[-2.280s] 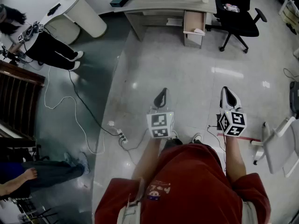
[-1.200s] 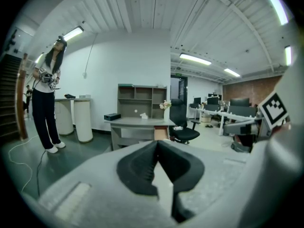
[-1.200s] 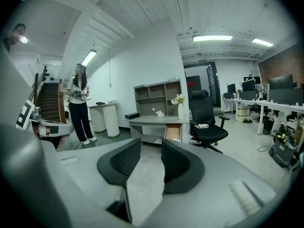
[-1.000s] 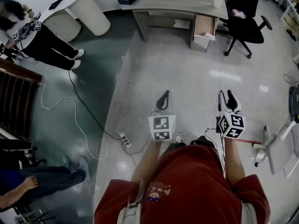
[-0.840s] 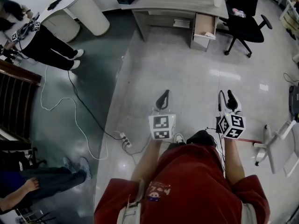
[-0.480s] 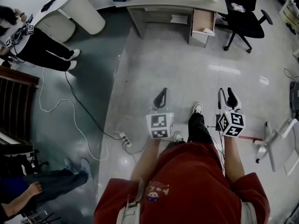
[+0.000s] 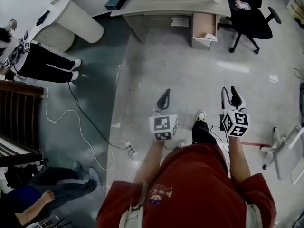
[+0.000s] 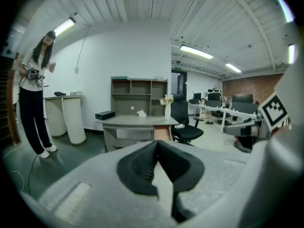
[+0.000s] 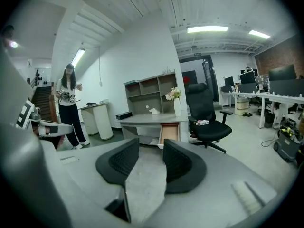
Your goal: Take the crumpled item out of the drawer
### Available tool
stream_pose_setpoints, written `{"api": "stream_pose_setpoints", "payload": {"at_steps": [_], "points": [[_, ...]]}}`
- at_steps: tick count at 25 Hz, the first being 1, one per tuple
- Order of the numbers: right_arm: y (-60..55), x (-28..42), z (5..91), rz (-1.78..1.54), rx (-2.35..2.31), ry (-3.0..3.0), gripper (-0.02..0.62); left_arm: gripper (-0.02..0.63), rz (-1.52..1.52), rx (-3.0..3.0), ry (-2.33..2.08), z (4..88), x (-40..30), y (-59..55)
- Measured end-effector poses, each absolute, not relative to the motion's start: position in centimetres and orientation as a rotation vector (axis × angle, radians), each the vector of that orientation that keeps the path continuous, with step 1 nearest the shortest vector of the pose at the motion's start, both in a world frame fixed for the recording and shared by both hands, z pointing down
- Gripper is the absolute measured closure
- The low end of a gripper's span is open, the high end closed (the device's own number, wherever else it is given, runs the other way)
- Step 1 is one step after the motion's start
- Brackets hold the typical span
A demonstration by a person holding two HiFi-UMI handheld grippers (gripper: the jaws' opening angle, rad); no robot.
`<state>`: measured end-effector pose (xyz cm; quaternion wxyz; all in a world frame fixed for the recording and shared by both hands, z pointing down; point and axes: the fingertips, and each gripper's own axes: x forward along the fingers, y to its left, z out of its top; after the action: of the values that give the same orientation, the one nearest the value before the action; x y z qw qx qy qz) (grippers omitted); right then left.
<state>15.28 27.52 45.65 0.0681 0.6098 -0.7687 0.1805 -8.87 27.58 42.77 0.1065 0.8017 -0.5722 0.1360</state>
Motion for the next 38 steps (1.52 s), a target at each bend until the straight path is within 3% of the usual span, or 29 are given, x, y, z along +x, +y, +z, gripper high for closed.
{"api": "stream_pose_setpoints", "payload": {"at_steps": [9, 22, 31, 38], "points": [[18.4, 20.5, 46.0, 0.604, 1.814, -2.341, 0.449, 0.607, 0.434, 2.347, -1.711, 41.3, -3.5, 18.5], [7.7, 22.5, 44.7, 0.596, 1.758, -2.396, 0.449, 0.607, 0.445, 2.308, -1.783, 39.9, -1.7, 9.1], [1.9, 21.3, 46.1, 0.581, 1.767, -2.357, 0.449, 0.607, 0.422, 2.33, -1.744, 41.9, -2.7, 2.4], [-5.9, 16.5, 44.8, 0.545, 1.76, -2.359, 0.449, 0.607, 0.382, 2.348, -1.756, 40.8, -7.3, -5.5]]}}
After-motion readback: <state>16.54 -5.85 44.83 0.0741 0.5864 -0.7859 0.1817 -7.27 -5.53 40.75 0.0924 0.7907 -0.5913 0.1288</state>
